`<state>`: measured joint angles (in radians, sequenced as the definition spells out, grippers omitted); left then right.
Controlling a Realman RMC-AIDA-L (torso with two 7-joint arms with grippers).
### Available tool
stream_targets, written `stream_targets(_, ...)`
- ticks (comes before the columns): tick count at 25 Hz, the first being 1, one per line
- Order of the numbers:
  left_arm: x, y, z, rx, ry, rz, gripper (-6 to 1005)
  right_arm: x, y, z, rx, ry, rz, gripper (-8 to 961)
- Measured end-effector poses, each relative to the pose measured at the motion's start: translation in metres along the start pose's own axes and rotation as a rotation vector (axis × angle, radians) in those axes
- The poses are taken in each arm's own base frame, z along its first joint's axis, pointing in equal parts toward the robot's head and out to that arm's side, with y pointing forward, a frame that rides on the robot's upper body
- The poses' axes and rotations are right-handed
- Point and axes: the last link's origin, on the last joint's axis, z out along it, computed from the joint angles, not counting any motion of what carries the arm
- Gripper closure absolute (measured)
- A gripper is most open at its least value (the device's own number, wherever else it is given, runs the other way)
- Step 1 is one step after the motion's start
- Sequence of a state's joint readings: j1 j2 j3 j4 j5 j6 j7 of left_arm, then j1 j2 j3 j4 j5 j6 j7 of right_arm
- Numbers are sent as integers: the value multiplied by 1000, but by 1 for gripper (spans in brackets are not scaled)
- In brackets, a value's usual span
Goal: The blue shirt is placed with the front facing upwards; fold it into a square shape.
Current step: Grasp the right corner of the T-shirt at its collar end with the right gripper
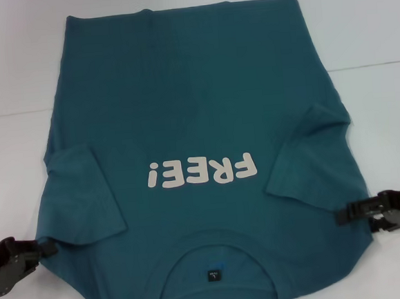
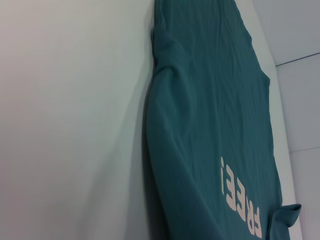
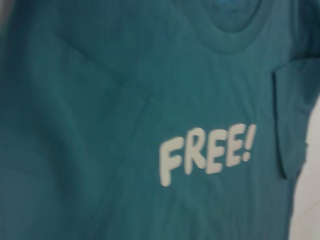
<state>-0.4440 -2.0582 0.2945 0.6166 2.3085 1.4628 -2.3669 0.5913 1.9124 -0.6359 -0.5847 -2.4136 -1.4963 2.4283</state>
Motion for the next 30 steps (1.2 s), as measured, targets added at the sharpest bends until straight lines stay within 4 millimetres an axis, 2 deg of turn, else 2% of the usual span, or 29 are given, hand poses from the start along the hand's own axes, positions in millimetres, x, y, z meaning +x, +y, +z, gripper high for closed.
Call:
stream_targets(6,0,-1,0,2,1,-2,960,-10,11,3,-47,-43,-25,32)
stream_targets(19,-1,-2,-2,4,7,-7,960,-9,2,3,22,-14,4,33)
stream_targets(28,0,-2,-2,-3,16,-10,959,-11,11,12,32,19,-50,33)
stream_targets(30,-1,-2,-2,-4,15,-10,959,-11,11,12,32,20,-50,198)
